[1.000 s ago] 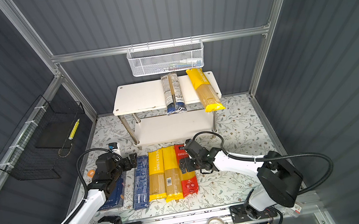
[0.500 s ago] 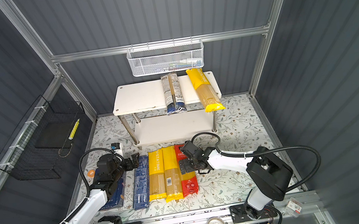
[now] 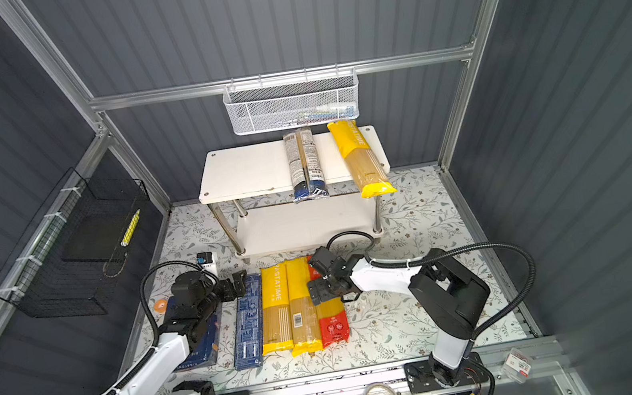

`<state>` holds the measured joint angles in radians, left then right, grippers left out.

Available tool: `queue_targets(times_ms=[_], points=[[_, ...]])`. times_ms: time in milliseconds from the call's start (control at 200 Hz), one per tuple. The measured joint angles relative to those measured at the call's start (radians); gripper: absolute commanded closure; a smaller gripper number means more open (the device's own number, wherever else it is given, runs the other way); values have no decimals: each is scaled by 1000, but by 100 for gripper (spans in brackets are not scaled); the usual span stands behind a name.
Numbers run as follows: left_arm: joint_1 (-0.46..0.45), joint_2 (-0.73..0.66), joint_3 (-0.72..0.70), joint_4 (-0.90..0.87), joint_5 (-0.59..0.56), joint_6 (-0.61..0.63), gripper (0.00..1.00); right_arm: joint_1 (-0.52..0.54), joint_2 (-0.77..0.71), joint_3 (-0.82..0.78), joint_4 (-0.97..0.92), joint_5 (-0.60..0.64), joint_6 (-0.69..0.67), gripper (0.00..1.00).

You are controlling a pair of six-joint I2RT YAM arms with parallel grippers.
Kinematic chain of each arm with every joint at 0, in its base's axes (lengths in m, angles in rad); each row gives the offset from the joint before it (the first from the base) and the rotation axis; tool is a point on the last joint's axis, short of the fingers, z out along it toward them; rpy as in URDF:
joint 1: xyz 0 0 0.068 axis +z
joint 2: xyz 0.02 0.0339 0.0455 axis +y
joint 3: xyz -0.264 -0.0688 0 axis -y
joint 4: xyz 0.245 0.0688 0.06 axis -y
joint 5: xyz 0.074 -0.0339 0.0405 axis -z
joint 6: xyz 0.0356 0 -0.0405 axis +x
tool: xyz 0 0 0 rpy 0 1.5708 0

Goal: Arrange pasta packages on shelves
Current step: Rotate the pasta bag at the center of the table.

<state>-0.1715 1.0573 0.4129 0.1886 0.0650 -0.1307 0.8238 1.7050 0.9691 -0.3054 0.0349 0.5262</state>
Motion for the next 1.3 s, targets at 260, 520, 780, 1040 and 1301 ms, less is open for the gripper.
queue_targets(times_ms=[260, 520, 780, 1040, 1301], points=[[0, 2, 0, 0, 6, 0, 1, 0, 24, 4, -24, 29, -11, 1], [0, 6, 2, 0, 6, 0, 1, -2, 25, 3, -43, 44, -12, 1], [0, 7, 2, 0, 6, 0, 1, -66, -63, -99, -5, 13, -15, 1], [0, 7, 2, 0, 7, 0, 1, -84, -121, -159, 8, -24, -50, 1], [0, 7, 2, 0, 7, 0, 1, -84, -130, -179, 35, -58, -137, 1]])
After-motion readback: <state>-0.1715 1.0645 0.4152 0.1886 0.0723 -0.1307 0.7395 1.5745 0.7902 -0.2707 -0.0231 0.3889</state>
